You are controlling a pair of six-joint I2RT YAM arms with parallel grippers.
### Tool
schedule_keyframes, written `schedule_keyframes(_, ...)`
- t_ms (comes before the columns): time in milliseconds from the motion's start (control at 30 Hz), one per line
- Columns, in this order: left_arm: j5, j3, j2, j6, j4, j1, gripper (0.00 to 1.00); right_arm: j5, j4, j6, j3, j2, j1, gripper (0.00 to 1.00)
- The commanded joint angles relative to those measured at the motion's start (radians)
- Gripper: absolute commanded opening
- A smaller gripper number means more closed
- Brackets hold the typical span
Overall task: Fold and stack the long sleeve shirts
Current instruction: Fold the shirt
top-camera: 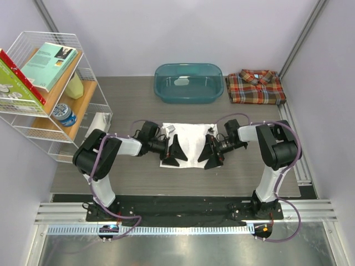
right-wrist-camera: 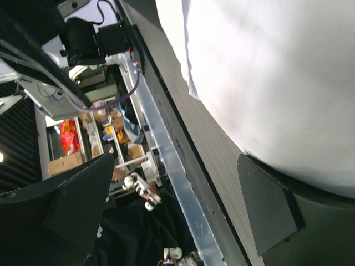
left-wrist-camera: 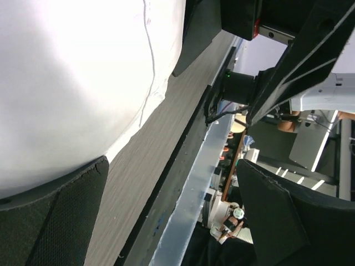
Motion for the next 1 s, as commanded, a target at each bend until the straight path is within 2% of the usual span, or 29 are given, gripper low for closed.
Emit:
schedule_keyframes(0,-0.067,-0.073,0.001,0.025,-0.018,0.089,1.0,0.115,-0.217,-0.151,0.026,0.087,-0.049,1.0)
schedule_keyframes(100,0.021,-0.107,-0.06,0.046,-0.01,0.122,0.99,0.069,-0.298,-0.172,0.046,0.038,-0.109,1.0)
schedule_keyframes(167,0.098,-0.09,-0.172,0.109,-0.07,0.121,0.98,0.005,-0.414,-0.3,0.128,-0.004,-0.114,1.0)
schedule_keyframes(200,0.115,-0.075,-0.212,0.188,-0.111,0.123,0.99,-0.007,-0.541,-0.36,0.158,-0.046,-0.115,1.0)
schedule_keyframes(233,0.137,-0.02,-0.276,0.227,-0.202,0.119,0.99,-0.012,-0.583,-0.411,0.205,-0.073,-0.114,1.0)
schedule_keyframes(367,0.09,0.12,-0.301,0.281,-0.283,0.116,1.0,-0.003,-0.607,-0.375,0.319,-0.134,-0.114,1.0)
schedule_keyframes(433,0.04,0.19,-0.262,0.257,-0.241,0.109,1.0,0.032,-0.477,-0.283,0.403,-0.093,-0.112,1.0)
schedule_keyframes(500,-0.015,0.232,-0.156,0.217,-0.167,0.109,0.99,0.046,-0.356,-0.179,0.465,-0.039,-0.111,1.0)
schedule_keyframes(667,-0.064,0.374,0.1,-0.013,0.089,0.113,0.94,0.06,-0.274,-0.12,0.676,0.189,-0.101,1.0)
schedule_keyframes(833,-0.167,0.447,0.293,-0.015,0.011,0.182,0.92,0.12,-0.24,-0.143,0.719,0.334,-0.107,0.98)
schedule_keyframes(967,-0.224,0.385,0.318,-0.056,0.007,0.251,0.89,0.21,-0.237,-0.18,0.733,0.435,-0.121,0.93)
